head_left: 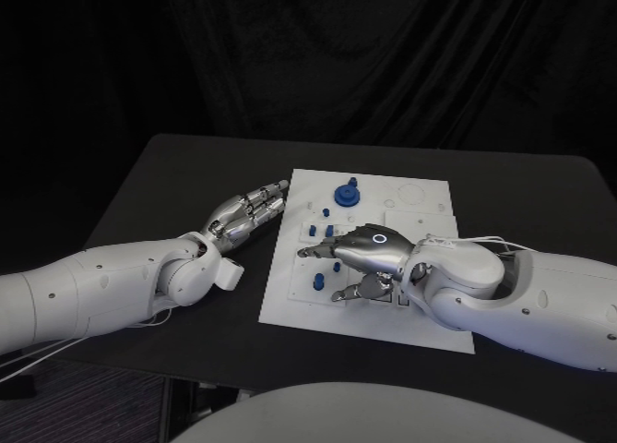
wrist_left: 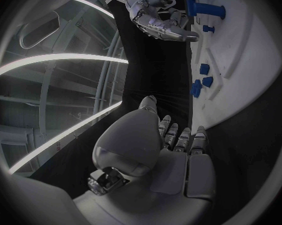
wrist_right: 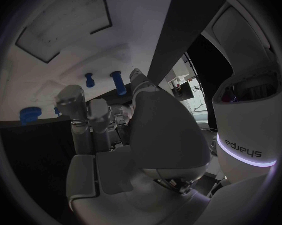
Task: Assemble the parts on the task board
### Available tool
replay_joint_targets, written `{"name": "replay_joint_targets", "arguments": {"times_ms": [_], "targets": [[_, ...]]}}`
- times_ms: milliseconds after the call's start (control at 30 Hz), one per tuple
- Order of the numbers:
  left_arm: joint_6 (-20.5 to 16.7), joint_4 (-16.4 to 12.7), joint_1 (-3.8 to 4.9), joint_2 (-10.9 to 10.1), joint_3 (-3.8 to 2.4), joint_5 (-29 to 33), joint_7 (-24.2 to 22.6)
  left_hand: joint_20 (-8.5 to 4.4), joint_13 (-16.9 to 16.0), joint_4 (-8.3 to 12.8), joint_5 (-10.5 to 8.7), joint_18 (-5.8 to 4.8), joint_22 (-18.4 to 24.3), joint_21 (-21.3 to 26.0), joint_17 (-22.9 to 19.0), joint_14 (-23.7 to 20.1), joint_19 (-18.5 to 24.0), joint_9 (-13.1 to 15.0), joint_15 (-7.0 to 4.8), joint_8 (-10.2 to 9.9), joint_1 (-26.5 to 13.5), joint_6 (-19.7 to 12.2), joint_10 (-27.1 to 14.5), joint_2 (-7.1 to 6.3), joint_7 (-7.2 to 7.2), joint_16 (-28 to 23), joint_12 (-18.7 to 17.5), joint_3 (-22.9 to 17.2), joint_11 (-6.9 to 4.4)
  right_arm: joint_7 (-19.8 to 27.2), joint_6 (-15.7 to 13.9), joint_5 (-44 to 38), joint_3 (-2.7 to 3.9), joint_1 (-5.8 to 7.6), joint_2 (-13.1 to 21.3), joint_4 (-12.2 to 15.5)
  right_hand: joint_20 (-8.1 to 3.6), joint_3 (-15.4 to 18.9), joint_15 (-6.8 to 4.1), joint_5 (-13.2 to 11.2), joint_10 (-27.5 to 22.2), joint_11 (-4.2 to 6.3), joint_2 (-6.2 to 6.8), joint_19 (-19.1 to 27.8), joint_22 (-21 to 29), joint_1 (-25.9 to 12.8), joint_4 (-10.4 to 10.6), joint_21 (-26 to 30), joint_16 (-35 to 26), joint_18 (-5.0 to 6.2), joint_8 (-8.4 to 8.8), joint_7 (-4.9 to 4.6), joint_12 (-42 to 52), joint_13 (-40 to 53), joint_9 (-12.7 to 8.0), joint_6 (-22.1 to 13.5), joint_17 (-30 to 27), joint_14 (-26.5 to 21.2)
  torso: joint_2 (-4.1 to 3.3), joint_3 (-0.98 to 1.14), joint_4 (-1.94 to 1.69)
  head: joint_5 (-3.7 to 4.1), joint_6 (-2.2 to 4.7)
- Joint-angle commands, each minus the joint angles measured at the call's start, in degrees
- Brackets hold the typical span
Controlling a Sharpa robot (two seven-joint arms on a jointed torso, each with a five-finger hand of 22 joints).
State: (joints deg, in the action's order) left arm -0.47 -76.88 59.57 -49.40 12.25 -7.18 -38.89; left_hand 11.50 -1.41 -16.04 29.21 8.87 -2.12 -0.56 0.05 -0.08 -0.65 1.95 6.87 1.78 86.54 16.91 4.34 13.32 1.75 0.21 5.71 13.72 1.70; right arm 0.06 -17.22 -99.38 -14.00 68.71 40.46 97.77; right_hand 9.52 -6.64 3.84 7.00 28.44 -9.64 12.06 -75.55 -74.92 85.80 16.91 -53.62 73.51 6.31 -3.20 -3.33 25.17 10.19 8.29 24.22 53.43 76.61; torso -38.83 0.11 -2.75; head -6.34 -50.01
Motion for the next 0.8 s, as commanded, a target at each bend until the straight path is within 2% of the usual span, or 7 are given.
{"name": "replay_joint_targets", "arguments": {"times_ms": [33,167,267,500,567,633,800], "targets": [[0.4,-0.2,-0.16,-0.1,-0.05,-0.1,-6.2,0.46,0.0,0.0,0.28,0.00,0.0,-0.1,-0.1,0.1,-0.1,0.0,0.32,0.2,0.7,-0.2,-0.2,-0.08,0.30,-0.2,0.0,-0.3,0.04,2.2,-9.4,3.1,0.25,1.28,2.1,2.1,-0.01,-0.3,-0.08,0.9,-0.5,0.03,-0.16,0.1,-5.8,0.5,0.0,-0.3,0.6,0.57,-0.25,-0.59,1.0,-0.1,0.3,2.1,0.4,-0.3,0.01,0.00,0.02,0.10,0.01],[0.3,-0.3,-0.27,-0.4,-0.05,-0.1,-6.3,0.46,0.0,0.0,0.28,0.00,0.0,-0.1,-0.1,0.1,-0.1,0.0,0.32,0.2,0.7,-0.2,-0.2,-0.08,0.30,-0.2,0.0,-0.3,0.04,3.9,-13.4,6.3,0.33,3.99,6.5,5.1,-0.01,-2.2,-0.06,4.6,0.7,0.35,-2.50,-0.3,-6.0,2.1,-0.5,-0.8,1.1,0.49,-1.68,-1.77,3.2,0.1,1.5,7.9,0.9,0.0,0.02,0.01,0.01,0.11,0.01],[0.1,-0.6,-0.31,-0.5,-0.05,-0.1,-6.3,0.46,0.0,0.1,0.31,0.00,-0.1,-0.1,-0.1,0.1,-0.1,0.1,0.31,0.2,0.7,-0.1,-0.2,-0.21,0.23,-0.2,0.0,-0.2,0.14,3.6,-14.4,7.9,0.24,6.30,10.4,7.3,-0.26,-5.0,-0.34,12.7,7.1,1.21,-4.58,-0.5,-6.3,5.2,-3.8,-1.7,1.5,0.44,-4.52,-4.35,9.4,2.3,3.4,17.0,1.2,0.1,0.10,0.05,0.07,0.21,0.01],[-0.9,-1.5,-0.34,-0.8,-0.05,-0.1,-6.6,0.38,0.0,0.1,0.51,0.09,-0.1,-0.1,-0.1,0.1,-0.1,0.1,0.03,0.3,0.7,0.2,0.0,-0.64,0.21,-0.2,0.2,-0.1,0.32,-0.4,-11.5,9.1,-0.09,8.94,18.4,10.3,-3.77,-9.2,-4.65,9.7,13.4,6.27,-4.61,-0.5,-6.0,2.3,-5.6,-1.4,0.3,0.44,-7.84,-4.42,33.7,16.7,5.3,23.8,-0.4,0.2,0.09,0.03,-0.02,1.47,0.01],[-1.4,-1.8,-0.34,-0.8,-0.05,-0.1,-6.9,0.21,0.0,0.0,0.64,0.21,-0.1,-0.1,-0.1,0.1,-0.1,0.1,-0.32,0.3,0.8,0.2,0.0,-0.64,0.07,-0.2,0.3,-0.1,0.41,-2.4,-9.4,9.2,-0.13,9.13,20.2,10.5,-5.11,-9.7,-5.24,8.0,20.1,6.90,-4.64,-0.9,-5.9,0.0,-5.6,-1.1,-0.2,0.82,-10.39,-4.05,51.0,37.3,6.7,25.2,-0.5,0.9,0.04,0.01,0.00,1.93,0.01],[-2.0,-2.1,-0.34,-0.9,-0.05,-0.1,-7.4,-0.08,0.0,0.0,0.81,0.44,0.0,-0.1,-0.1,0.1,-0.1,0.1,-0.85,0.2,0.9,0.1,0.1,-0.70,-0.45,-0.2,0.3,-0.1,0.62,-5.0,-7.6,9.3,-0.15,8.99,21.7,10.6,-5.58,-9.4,-6.21,8.2,43.1,8.52,-5.86,-5.5,-8.2,-3.3,-4.0,-10.0,4.6,-1.08,-12.82,-3.14,59.7,58.8,8.2,26.5,8.6,6.0,0.08,-0.05,0.02,2.18,0.01],[-3.4,-2.6,-0.35,-1.1,-0.05,-0.1,-8.5,-1.01,-0.1,-0.2,1.19,1.26,0.1,0.0,-0.1,0.1,0.0,0.0,-2.98,0.2,1.1,0.0,-0.2,-1.00,-1.21,-0.2,0.6,-0.1,-0.23,-11.1,-4.8,9.4,-0.18,7.45,24.5,10.9,-6.57,-8.7,-6.97,11.1,55.0,8.74,-5.92,-8.5,-9.5,-8.0,-2.6,-15.5,5.9,-2.10,-15.97,-2.07,62.6,70.6,10.7,27.2,12.6,8.5,0.12,-0.27,0.06,2.29,0.01]]}}
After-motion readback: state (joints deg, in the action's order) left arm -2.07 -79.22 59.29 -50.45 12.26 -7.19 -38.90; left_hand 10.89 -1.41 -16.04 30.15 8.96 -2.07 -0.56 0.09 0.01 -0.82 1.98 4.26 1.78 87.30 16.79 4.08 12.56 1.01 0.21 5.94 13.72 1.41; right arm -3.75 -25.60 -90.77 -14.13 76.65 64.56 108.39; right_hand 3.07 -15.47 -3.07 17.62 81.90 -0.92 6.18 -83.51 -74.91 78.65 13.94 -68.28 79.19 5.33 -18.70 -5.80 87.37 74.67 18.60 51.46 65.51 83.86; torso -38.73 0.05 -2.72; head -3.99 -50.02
